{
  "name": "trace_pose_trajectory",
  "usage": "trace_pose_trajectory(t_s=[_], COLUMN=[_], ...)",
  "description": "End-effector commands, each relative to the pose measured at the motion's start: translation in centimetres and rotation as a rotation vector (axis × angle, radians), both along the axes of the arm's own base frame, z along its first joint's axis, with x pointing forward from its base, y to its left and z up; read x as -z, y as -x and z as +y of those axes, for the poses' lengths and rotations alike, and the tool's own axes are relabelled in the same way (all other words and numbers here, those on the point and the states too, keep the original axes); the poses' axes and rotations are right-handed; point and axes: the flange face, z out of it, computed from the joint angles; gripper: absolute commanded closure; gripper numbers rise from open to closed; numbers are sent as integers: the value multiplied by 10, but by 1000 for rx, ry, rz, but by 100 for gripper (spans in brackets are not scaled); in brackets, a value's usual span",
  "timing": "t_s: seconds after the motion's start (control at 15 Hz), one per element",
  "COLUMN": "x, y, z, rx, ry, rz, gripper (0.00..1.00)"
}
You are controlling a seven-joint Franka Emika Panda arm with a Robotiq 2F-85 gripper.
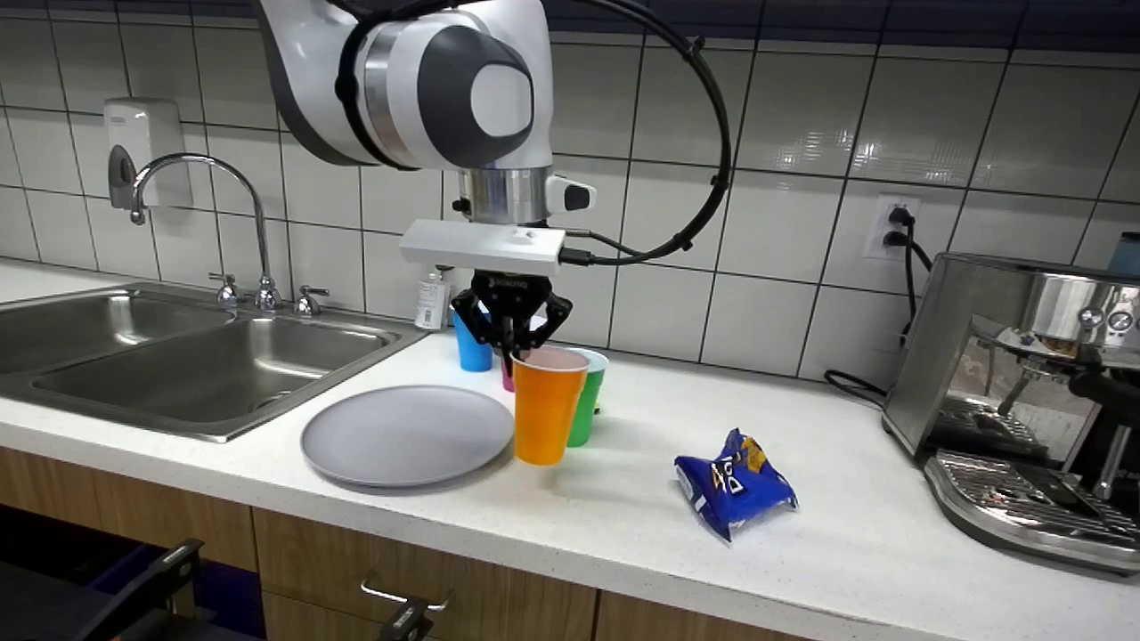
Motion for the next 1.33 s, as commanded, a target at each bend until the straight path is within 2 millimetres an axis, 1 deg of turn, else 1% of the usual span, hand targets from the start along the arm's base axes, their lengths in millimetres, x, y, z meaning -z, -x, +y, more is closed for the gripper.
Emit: trace_pose_trajectory(t_s=[0.0,0.13,0.4,0.67,0.73,0.8,1.0,1.27], x=[-16,-19,-20,-24,-27,-28,-26,-24], y=[17,21,24,25,17,17,18,20], z=[11,20,45,77,86,93,117,144], rx=[-35,-53,-108,-183,-205,-224,-297,-372], ry=[-8,-10,-16,-26,-30,-33,-29,-34], rz=[-8,-14,-17,-24,-26,-27,-28,-19], gripper=[99,99,99,99,99,99,99,99])
